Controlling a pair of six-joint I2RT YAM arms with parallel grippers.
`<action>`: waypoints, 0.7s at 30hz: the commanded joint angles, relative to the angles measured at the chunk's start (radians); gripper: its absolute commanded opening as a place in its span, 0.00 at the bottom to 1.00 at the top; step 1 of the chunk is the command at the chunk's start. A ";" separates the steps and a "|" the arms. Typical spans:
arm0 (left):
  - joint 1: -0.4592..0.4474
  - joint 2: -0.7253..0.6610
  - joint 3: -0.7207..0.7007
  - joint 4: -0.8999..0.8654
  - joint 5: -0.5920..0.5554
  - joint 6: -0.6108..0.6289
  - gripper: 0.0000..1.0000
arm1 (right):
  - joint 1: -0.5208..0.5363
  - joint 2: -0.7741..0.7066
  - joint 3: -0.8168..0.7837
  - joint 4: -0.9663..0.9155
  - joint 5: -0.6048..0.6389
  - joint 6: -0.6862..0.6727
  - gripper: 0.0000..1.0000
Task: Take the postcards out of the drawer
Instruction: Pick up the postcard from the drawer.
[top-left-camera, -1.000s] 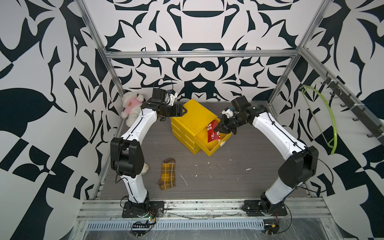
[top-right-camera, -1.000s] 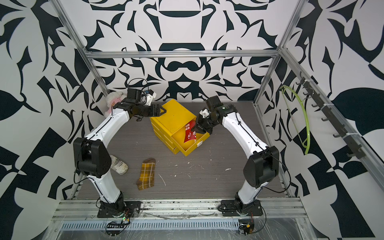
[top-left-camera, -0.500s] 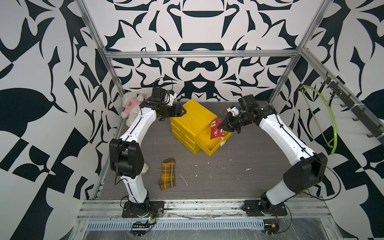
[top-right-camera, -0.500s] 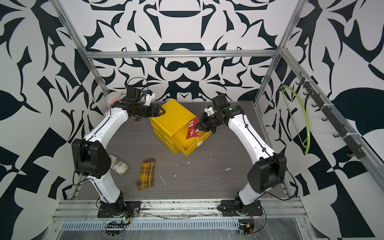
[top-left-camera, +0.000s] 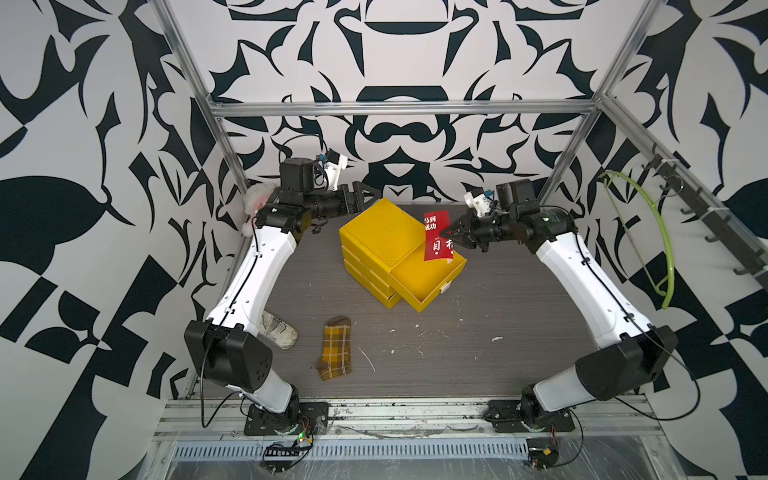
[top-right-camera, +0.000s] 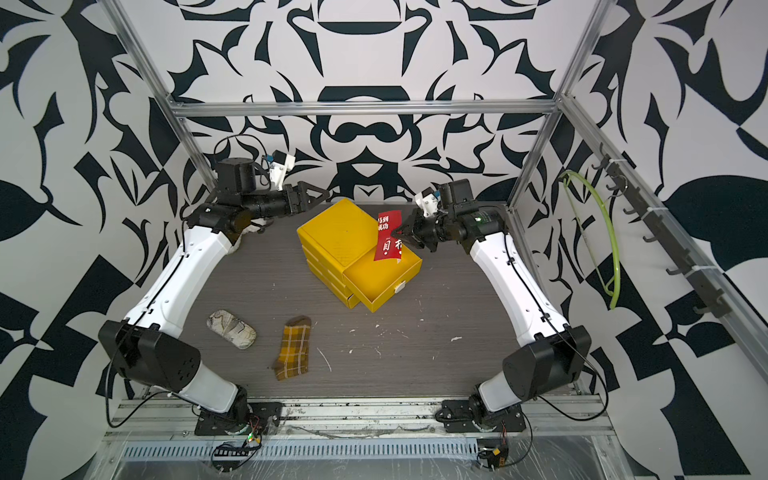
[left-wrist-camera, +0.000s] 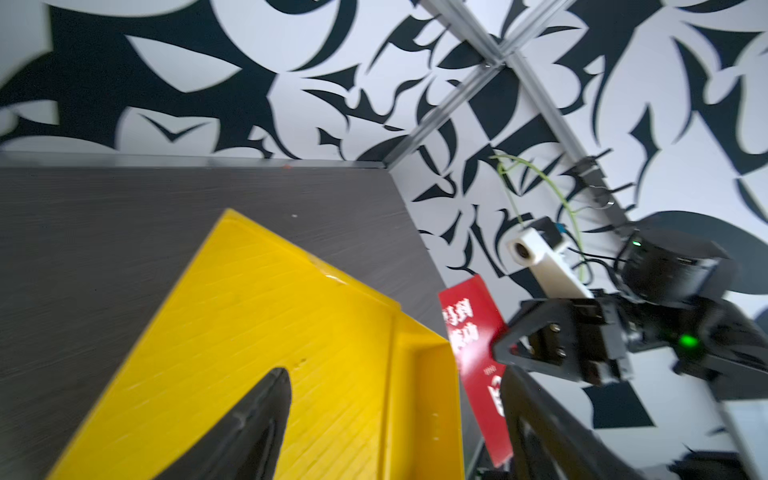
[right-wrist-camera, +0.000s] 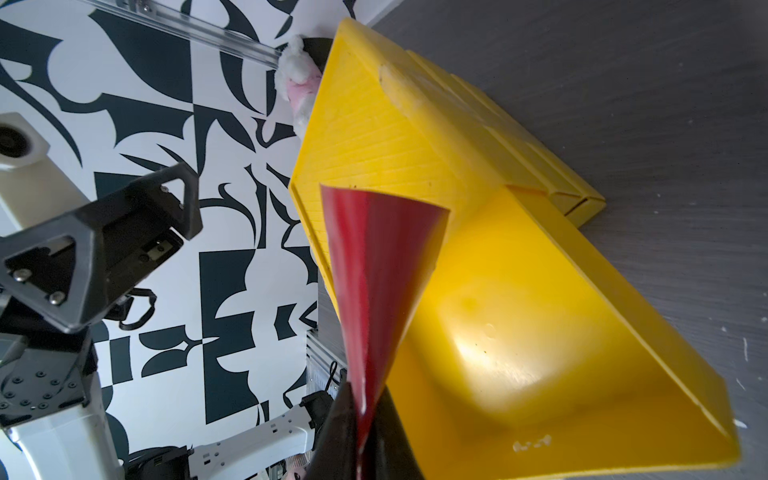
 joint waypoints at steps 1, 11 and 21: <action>-0.061 0.029 -0.096 0.214 0.125 -0.170 0.84 | 0.001 -0.017 0.033 0.122 -0.020 -0.040 0.12; -0.147 0.128 -0.190 0.604 0.248 -0.377 0.80 | 0.001 -0.015 -0.055 0.427 -0.080 0.030 0.13; -0.168 0.142 -0.206 0.763 0.308 -0.471 0.66 | 0.001 -0.011 -0.082 0.460 -0.090 0.042 0.13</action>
